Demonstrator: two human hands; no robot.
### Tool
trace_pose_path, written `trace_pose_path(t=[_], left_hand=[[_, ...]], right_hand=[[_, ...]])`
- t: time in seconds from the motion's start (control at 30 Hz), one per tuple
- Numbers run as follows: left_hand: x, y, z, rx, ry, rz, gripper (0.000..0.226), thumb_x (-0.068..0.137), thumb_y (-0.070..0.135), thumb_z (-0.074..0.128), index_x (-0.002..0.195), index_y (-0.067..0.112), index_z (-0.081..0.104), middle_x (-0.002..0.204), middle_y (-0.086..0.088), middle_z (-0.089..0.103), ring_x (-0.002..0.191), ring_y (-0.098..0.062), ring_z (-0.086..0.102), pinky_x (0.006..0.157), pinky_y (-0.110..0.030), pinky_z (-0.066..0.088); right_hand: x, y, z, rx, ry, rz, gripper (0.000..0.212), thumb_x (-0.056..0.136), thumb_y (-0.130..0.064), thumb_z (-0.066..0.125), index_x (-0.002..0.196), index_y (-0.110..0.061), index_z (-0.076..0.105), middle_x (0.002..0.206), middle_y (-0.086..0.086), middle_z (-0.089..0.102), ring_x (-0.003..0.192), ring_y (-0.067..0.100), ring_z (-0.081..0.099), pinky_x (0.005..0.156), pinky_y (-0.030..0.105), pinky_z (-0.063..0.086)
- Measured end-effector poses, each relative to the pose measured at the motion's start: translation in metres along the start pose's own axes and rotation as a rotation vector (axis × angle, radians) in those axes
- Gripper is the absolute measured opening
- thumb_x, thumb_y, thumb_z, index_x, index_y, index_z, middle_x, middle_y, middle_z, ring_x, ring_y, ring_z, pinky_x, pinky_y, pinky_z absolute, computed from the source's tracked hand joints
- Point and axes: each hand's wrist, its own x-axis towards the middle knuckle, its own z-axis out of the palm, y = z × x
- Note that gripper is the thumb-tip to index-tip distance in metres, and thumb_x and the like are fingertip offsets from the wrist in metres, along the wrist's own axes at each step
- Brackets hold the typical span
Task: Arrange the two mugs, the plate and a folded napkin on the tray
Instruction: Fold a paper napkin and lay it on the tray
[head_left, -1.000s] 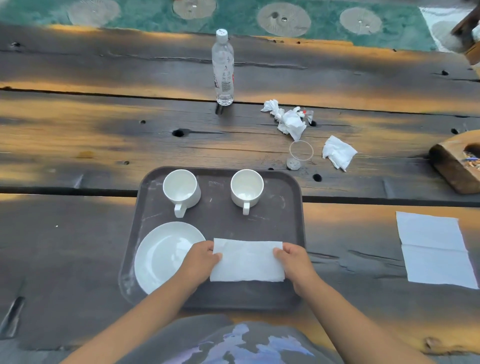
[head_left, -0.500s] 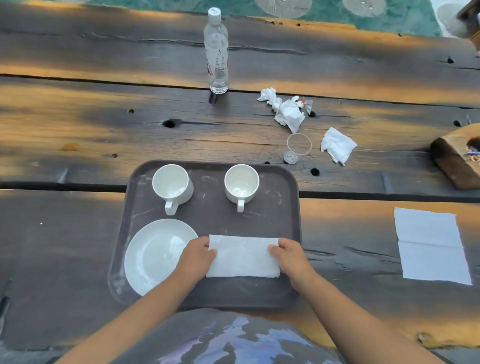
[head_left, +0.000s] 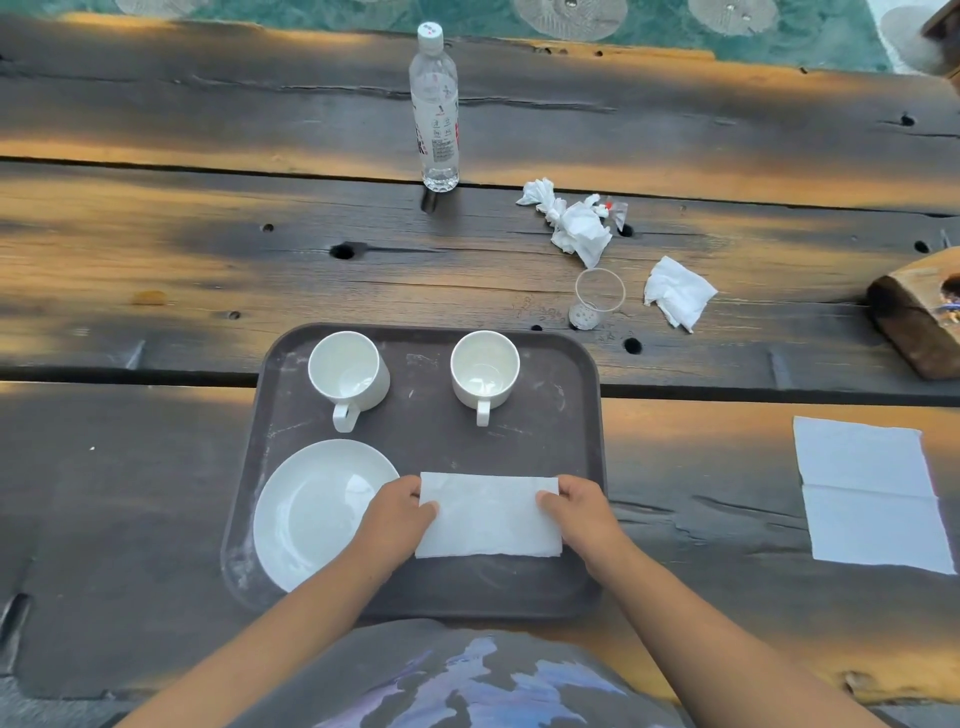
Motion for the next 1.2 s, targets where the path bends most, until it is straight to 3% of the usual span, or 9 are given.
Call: trace_pose_path(t=[0.07, 0.13, 0.3, 0.43, 0.57, 0.73, 0.93, 1.2], left_hand=[[-0.001, -0.001, -0.003, -0.02, -0.009, -0.002, 0.015, 0.087, 0.01, 0.056, 0.097, 0.009, 0.069, 0.095, -0.011, 0.074, 0.092, -0.033, 0.07, 0.083, -0.046, 0.058], [-0.002, -0.004, -0.006, -0.072, -0.028, -0.009, 0.017, 0.087, 0.009, 0.056, 0.096, 0.012, 0.07, 0.094, -0.009, 0.076, 0.091, -0.031, 0.073, 0.086, -0.051, 0.06], [-0.01, -0.006, -0.016, -0.096, -0.007, 0.023, 0.021, 0.086, 0.005, 0.054, 0.087, 0.017, 0.071, 0.076, -0.004, 0.076, 0.075, -0.024, 0.075, 0.072, -0.039, 0.065], [-0.013, -0.003, -0.023, 0.026, 0.083, 0.085, 0.02, 0.087, 0.008, 0.054, 0.09, 0.024, 0.066, 0.076, 0.0, 0.075, 0.065, -0.009, 0.072, 0.07, -0.031, 0.06], [-0.016, -0.001, -0.023, 0.148, 0.156, 0.149, 0.017, 0.091, 0.012, 0.054, 0.1, 0.021, 0.066, 0.09, 0.002, 0.072, 0.082, -0.014, 0.071, 0.076, -0.032, 0.056], [-0.026, 0.003, -0.011, 0.355, 0.172, 0.272, 0.022, 0.096, 0.017, 0.053, 0.113, 0.018, 0.067, 0.102, 0.004, 0.07, 0.092, -0.018, 0.064, 0.077, -0.027, 0.049], [-0.038, 0.02, 0.007, 0.477, 0.113, 0.359, 0.024, 0.097, 0.02, 0.054, 0.118, 0.017, 0.065, 0.107, 0.005, 0.068, 0.096, -0.017, 0.061, 0.086, -0.028, 0.051], [-0.043, 0.074, 0.067, 0.589, 0.057, 0.473, 0.027, 0.096, 0.024, 0.053, 0.12, 0.019, 0.065, 0.107, 0.008, 0.071, 0.098, -0.016, 0.063, 0.082, -0.028, 0.049]], right_hand=[[0.0, -0.002, -0.003, -0.055, 0.012, -0.035, 0.021, 0.096, -0.015, 0.057, 0.077, -0.007, 0.056, 0.08, 0.009, 0.063, 0.072, 0.027, 0.058, 0.068, 0.038, 0.048], [-0.001, -0.004, -0.006, -0.102, 0.023, -0.063, 0.021, 0.096, -0.017, 0.059, 0.077, -0.01, 0.053, 0.077, 0.011, 0.056, 0.071, 0.024, 0.053, 0.066, 0.035, 0.042], [-0.006, -0.006, -0.012, -0.251, 0.047, -0.108, 0.012, 0.097, -0.021, 0.06, 0.086, -0.017, 0.061, 0.089, 0.011, 0.072, 0.086, 0.027, 0.069, 0.082, 0.045, 0.061], [-0.012, -0.005, -0.02, -0.294, 0.077, -0.152, 0.006, 0.096, -0.019, 0.057, 0.092, -0.022, 0.059, 0.083, 0.005, 0.069, 0.088, 0.027, 0.068, 0.082, 0.045, 0.06], [-0.021, -0.009, -0.03, -0.57, 0.108, -0.252, 0.011, 0.097, -0.023, 0.052, 0.106, -0.021, 0.057, 0.091, 0.0, 0.069, 0.086, 0.022, 0.064, 0.072, 0.035, 0.052], [-0.034, -0.013, -0.034, -0.737, 0.126, -0.353, 0.015, 0.097, -0.021, 0.048, 0.11, -0.016, 0.055, 0.098, 0.004, 0.07, 0.088, 0.026, 0.065, 0.075, 0.039, 0.057], [-0.043, -0.005, -0.037, -0.763, 0.11, -0.402, 0.021, 0.097, -0.023, 0.049, 0.116, -0.014, 0.055, 0.104, 0.005, 0.071, 0.095, 0.028, 0.065, 0.079, 0.039, 0.057], [-0.042, 0.039, -0.105, -0.614, 0.171, -0.378, 0.026, 0.095, -0.027, 0.054, 0.118, -0.018, 0.061, 0.109, 0.003, 0.074, 0.107, 0.029, 0.065, 0.087, 0.037, 0.053]])
